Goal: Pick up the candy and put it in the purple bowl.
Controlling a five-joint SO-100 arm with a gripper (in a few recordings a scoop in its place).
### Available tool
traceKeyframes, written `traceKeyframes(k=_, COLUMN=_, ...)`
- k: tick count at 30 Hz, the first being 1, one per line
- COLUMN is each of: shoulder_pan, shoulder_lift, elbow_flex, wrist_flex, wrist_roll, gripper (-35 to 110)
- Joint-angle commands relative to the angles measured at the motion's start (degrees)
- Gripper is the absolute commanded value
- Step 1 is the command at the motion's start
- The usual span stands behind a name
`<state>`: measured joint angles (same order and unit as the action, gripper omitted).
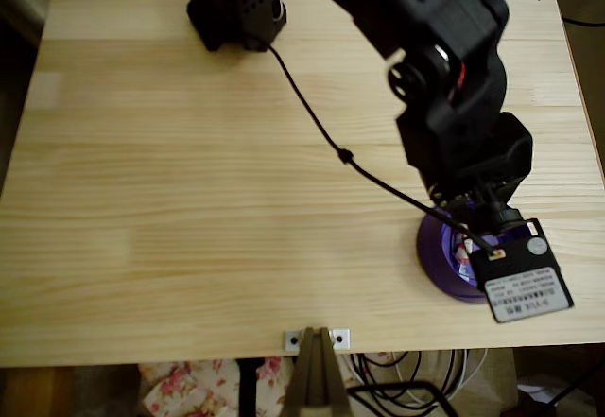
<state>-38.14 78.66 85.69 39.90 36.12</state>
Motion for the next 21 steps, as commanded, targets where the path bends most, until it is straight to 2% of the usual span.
traceKeyframes(k=1, shoulder_pan=3.52, shoulder_lift=18.54, elbow_flex=3.08, wrist_flex=2.02, wrist_roll=-3.52, gripper=-1)
traceKeyframes(k=5, shoulder_pan=9.84, shoulder_lift=26.37, elbow_flex=5.54, wrist_flex=12.3, wrist_roll=-7.91, gripper=-1)
traceKeyframes(k=12, shoulder_pan=19.78, shoulder_lift=42.01, elbow_flex=22.15, wrist_flex=21.18, wrist_roll=-14.06, gripper=-1)
traceKeyframes(k=17, shoulder_pan=30.59, shoulder_lift=49.83, elbow_flex=30.67, wrist_flex=22.41, wrist_roll=-17.14, gripper=-1)
traceKeyframes(k=21, shoulder_pan=39.99, shoulder_lift=53.88, elbow_flex=39.81, wrist_flex=19.6, wrist_roll=-22.41, gripper=-1)
